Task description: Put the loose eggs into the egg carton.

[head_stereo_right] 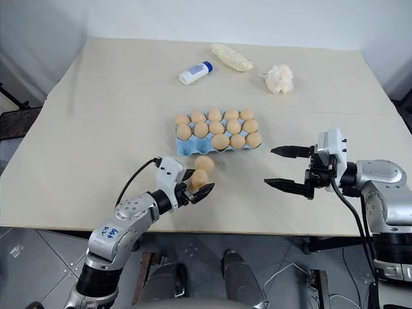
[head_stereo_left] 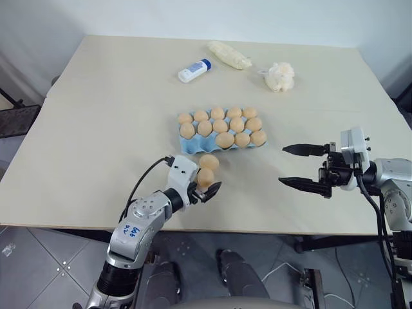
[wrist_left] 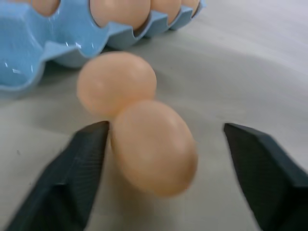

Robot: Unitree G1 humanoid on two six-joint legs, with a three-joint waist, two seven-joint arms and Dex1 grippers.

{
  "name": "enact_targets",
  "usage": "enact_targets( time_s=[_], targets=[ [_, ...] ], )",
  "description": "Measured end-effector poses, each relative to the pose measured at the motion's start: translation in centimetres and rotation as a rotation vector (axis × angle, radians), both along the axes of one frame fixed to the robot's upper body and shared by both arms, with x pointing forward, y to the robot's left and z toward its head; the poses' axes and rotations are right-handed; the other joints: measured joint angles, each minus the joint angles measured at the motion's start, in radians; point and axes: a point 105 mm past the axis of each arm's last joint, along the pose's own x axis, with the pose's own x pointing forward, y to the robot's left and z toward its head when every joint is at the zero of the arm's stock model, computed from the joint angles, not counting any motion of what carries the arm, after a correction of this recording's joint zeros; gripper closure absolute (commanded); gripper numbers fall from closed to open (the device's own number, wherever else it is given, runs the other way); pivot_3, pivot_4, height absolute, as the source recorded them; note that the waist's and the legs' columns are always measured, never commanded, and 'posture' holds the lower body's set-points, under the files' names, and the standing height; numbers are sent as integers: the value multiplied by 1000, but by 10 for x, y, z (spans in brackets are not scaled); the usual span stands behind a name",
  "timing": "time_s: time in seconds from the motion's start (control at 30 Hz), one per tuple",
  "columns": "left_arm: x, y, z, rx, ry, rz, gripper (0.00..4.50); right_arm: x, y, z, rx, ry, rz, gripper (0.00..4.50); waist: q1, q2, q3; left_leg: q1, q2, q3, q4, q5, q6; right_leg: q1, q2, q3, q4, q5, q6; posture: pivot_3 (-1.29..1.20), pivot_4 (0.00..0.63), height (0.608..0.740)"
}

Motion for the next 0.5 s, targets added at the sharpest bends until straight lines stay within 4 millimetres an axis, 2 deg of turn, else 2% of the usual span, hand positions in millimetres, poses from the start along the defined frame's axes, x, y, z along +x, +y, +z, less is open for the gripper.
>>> enact_targets(
  time_s=[0.13, 0.2, 0.5],
  targets=[
    [0, 0, -1, 2, 3, -3, 2771, -1, -1, -3, 0, 10, -10, 0, 1, 0, 0, 0, 0, 0, -1, 0, 0, 0, 0, 0, -1, 0, 0, 0, 150, 740],
    [0, 0, -1, 3, 5, -4, 3034, -1, -2, -4, 1, 12, -14, 0, 2, 0, 0, 0, 0, 0, -1, 0, 0, 0, 0, 0, -1, 0, 0, 0, 150, 740],
    [1, 2, 4, 26, -24, -32, 3168, 1, -2, -4, -3, 8, -28, 0, 2, 0, 0, 0, 0, 0, -1, 0, 0, 0, 0, 0, -1, 0, 0, 0, 150, 740]
  ],
)
